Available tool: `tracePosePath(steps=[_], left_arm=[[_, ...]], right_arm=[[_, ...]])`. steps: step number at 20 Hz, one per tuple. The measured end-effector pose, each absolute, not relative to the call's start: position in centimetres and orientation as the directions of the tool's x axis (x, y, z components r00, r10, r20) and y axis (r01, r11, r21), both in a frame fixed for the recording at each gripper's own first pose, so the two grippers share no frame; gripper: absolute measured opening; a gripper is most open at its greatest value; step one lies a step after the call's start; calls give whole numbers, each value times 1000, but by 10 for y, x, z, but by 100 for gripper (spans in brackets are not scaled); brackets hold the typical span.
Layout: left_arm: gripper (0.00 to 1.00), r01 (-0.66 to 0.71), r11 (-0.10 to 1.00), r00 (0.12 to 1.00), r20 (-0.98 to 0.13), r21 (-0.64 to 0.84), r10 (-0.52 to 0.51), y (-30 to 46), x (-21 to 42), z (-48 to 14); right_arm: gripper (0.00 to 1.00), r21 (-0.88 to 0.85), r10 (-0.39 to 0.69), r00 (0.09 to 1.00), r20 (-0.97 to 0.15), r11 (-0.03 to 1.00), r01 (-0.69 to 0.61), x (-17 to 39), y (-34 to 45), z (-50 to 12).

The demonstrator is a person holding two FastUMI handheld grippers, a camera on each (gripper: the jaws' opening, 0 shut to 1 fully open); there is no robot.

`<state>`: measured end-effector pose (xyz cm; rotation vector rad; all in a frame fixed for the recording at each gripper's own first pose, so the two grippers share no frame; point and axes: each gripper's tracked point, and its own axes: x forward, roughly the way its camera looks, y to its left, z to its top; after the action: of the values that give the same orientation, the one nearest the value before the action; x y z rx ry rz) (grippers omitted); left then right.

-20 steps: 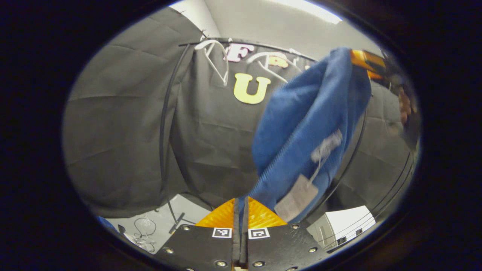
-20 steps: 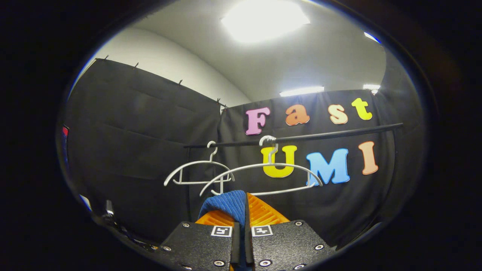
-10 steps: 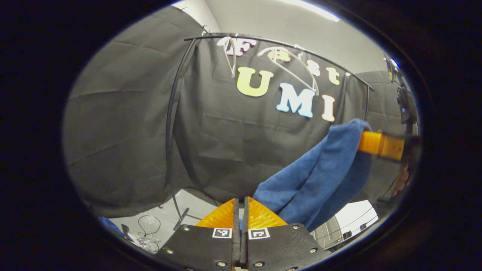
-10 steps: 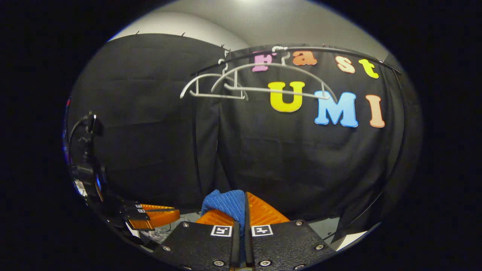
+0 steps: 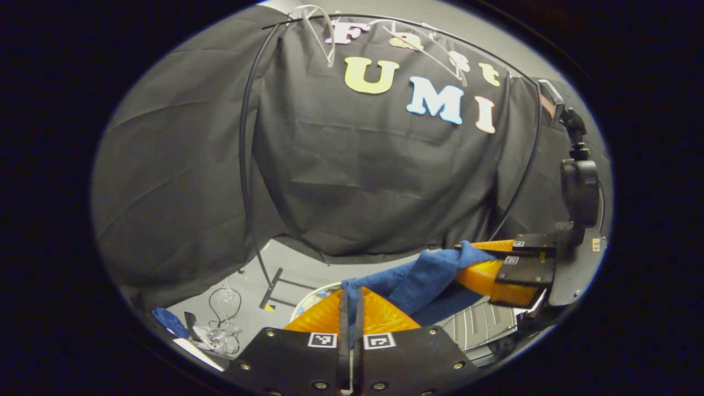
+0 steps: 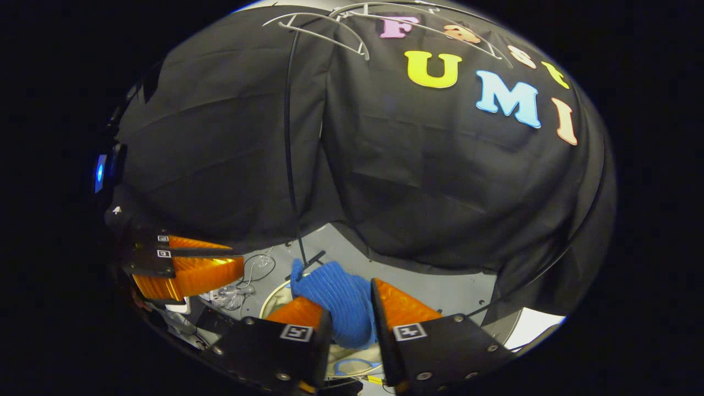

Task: Grasp the clothes on the hanger with both hands and then place them into the laundry hamper below.

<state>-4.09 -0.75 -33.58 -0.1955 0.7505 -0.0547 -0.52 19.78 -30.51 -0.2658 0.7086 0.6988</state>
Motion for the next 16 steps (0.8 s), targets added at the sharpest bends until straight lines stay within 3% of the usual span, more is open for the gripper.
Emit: tracePosePath(steps=[1, 2, 4, 9, 16], left_arm=[[25, -15, 981, 726, -677, -193, -122, -11, -44, -343], [47, -16, 984, 725, -680, -179, -112, -9, -45, -345], [92, -9, 987, 730, -675, -158, -102, -4, -43, -340], [92, 9, 991, 765, -638, -132, -92, 3, -38, -310], [92, 62, 994, 910, -404, -86, -92, -4, 1, -160]], right_arm=[[50, -13, 475, 543, -692, 745, -667, -6, 192, -314], [71, -13, 475, 542, -694, 744, -668, -8, 185, -312], [91, -10, 487, 574, -659, 757, -653, -9, 183, -299], [95, -27, 484, 669, -563, 799, -601, -3, 172, -243], [95, -89, 398, 892, -216, 901, -424, 22, 100, -72]])
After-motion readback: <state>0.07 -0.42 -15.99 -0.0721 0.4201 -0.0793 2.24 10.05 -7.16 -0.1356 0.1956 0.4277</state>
